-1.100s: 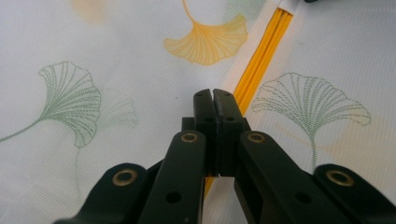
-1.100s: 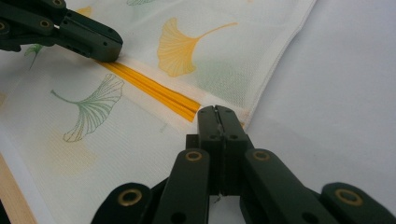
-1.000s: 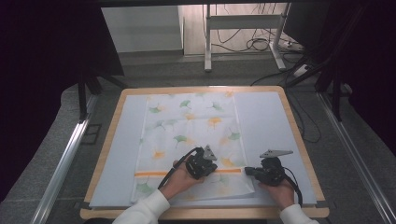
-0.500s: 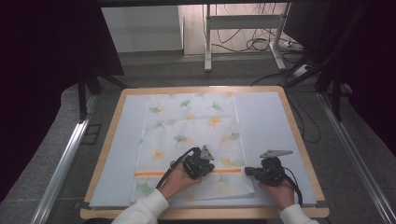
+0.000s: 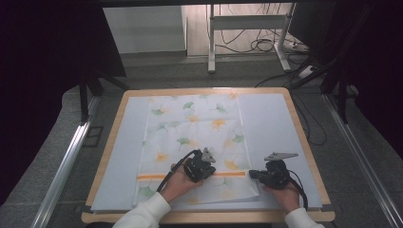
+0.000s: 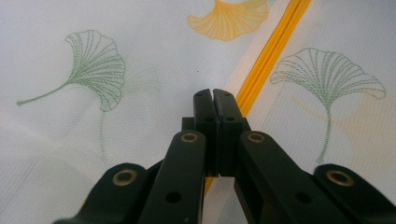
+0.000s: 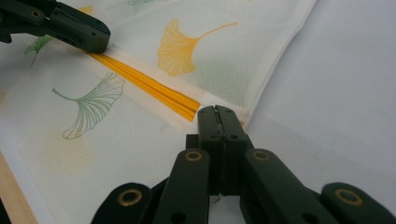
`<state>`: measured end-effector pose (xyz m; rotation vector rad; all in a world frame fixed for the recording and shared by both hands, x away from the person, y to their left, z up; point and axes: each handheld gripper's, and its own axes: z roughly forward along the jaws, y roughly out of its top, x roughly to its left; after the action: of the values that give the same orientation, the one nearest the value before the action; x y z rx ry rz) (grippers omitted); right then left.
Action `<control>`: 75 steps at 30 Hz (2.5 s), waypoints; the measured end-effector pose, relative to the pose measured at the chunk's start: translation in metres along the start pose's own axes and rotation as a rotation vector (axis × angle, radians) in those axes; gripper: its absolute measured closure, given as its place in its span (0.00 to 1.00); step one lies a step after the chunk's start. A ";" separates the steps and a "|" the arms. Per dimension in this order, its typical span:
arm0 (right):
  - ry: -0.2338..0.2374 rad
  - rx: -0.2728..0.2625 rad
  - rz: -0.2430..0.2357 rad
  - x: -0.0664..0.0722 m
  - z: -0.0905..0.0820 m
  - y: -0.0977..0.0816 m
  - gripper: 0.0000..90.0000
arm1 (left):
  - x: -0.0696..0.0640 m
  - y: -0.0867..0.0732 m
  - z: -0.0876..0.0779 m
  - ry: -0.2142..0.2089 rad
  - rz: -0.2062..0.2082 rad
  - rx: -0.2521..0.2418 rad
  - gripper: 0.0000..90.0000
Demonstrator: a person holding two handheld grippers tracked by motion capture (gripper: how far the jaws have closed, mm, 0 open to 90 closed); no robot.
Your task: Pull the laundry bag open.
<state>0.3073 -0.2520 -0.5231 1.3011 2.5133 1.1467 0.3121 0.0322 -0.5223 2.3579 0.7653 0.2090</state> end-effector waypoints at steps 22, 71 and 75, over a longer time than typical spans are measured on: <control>0.000 0.000 0.001 0.000 0.000 0.000 1.00 | 0.009 -0.011 -0.009 0.005 -0.030 0.013 1.00; -0.008 0.003 0.002 0.001 0.000 0.000 1.00 | 0.021 -0.038 -0.032 0.053 -0.059 0.037 1.00; -0.008 0.003 0.002 0.001 0.000 0.000 1.00 | 0.024 -0.041 -0.034 0.055 -0.066 0.037 1.00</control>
<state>0.3067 -0.2516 -0.5228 1.3066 2.5094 1.1366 0.3008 0.0896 -0.5222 2.3657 0.8794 0.2338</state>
